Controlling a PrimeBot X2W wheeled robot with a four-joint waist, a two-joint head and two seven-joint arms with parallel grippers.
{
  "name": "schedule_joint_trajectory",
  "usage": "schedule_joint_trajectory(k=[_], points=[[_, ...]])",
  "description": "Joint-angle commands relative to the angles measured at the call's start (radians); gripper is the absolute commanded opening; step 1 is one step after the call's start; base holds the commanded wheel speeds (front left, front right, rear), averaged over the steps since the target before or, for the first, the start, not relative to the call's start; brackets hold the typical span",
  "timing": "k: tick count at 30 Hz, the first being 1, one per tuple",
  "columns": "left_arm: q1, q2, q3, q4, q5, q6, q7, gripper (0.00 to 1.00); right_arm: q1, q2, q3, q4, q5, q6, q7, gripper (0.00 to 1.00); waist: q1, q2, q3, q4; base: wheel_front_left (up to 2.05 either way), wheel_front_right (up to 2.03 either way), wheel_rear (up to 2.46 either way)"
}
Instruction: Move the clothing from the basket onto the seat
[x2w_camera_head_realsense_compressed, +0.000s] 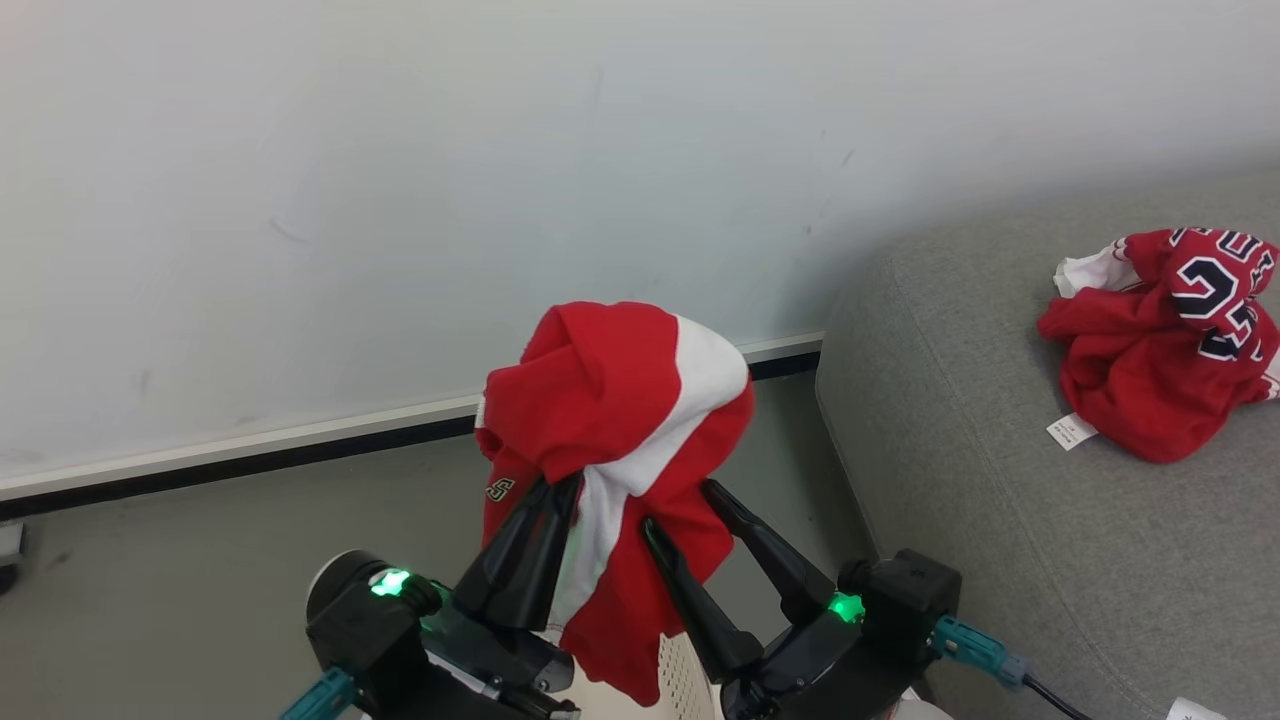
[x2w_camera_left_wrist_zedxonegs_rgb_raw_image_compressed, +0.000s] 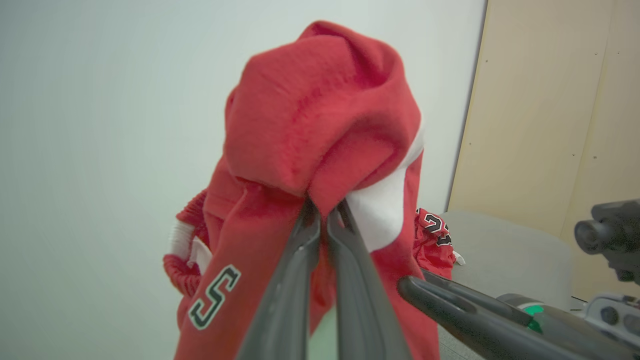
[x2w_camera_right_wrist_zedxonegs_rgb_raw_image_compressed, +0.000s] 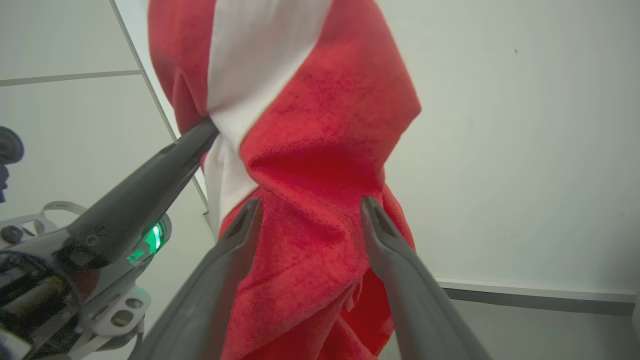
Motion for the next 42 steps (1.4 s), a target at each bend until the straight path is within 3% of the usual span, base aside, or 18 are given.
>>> schedule_joint_trajectory(k=[1, 15, 16, 17, 18, 19, 35, 36, 37, 38, 42], points=[[-0.014, 0.01, -0.019, -0.006, -0.015, 0.0, -0.006, 0.0, -0.011, 0.002, -0.002, 0.009, -0.002, 0.0, 0.0, 1.0, -0.0002, -0.0001, 0.0, 0.001, 0.0, 0.0, 0.0], [-0.042, 0.074, -0.166, -0.018, -0.131, -0.001, 0.038, 0.0, -0.034, -0.015, 0.036, 0.05, -0.027, 0.0, 0.0, 1.0, -0.0002, -0.0001, -0.001, 0.017, 0.0, 0.0, 0.0], [-0.043, 0.081, -0.174, -0.017, -0.137, -0.001, 0.04, 0.0, -0.036, -0.016, 0.039, 0.052, -0.032, 0.0, 0.0, 0.81, -0.0002, -0.0001, -0.002, 0.018, 0.0, 0.0, 0.0], [-0.045, 0.087, -0.18, -0.014, -0.14, -0.001, 0.042, 0.0, -0.039, -0.018, 0.04, 0.051, -0.037, 0.0, 0.0, 0.46, -0.0002, -0.0001, -0.002, 0.019, 0.0, 0.0, 0.0], [-0.042, 0.088, -0.182, -0.01, -0.149, -0.001, 0.043, 0.0, -0.041, -0.019, 0.042, 0.051, -0.042, 0.0, 0.0, 0.18, -0.0002, -0.0001, -0.003, 0.019, 0.0, 0.0, 0.0], [-0.042, 0.09, -0.184, -0.007, -0.151, -0.001, 0.042, 0.0, -0.041, -0.02, 0.042, 0.05, -0.044, 0.0, 0.0, 0.0, -0.0002, -0.0001, -0.004, 0.02, 0.0, 0.0, 0.0], [-0.039, 0.136, -0.186, 0.107, -0.109, 0.026, 0.041, 0.0, -0.008, -0.017, -0.032, 0.018, -0.08, 0.0, -0.001, 0.0, -0.0002, -0.0001, 0.0, 0.013, 0.0, 0.0, 0.0], [-0.04, 0.136, -0.186, 0.109, -0.11, 0.027, 0.041, 0.35, -0.009, -0.017, -0.036, 0.016, -0.081, 0.0, -0.001, 0.0, -0.0002, -0.0001, 0.001, 0.014, 0.0, 0.0, 0.0], [-0.041, 0.137, -0.185, 0.113, -0.112, 0.028, 0.042, 0.85, -0.008, -0.017, -0.04, 0.014, -0.082, 0.0, -0.001, 0.0, -0.0002, -0.0001, 0.001, 0.014, 0.0, 0.0, 0.0], [-0.042, 0.14, -0.185, 0.117, -0.11, 0.029, 0.046, 1.0, -0.007, -0.017, -0.045, 0.011, -0.085, 0.0, -0.001, 0.0, -0.0002, -0.0001, 0.002, 0.015, 0.0, 0.0, 0.0], [-0.051, 0.141, -0.188, 0.117, -0.108, 0.034, 0.051, 1.0, -0.006, -0.011, -0.064, 0.003, -0.093, 0.0, 0.0, 0.0, -0.0002, -0.0001, 0.005, 0.013, 0.0, 0.0, 0.0]])
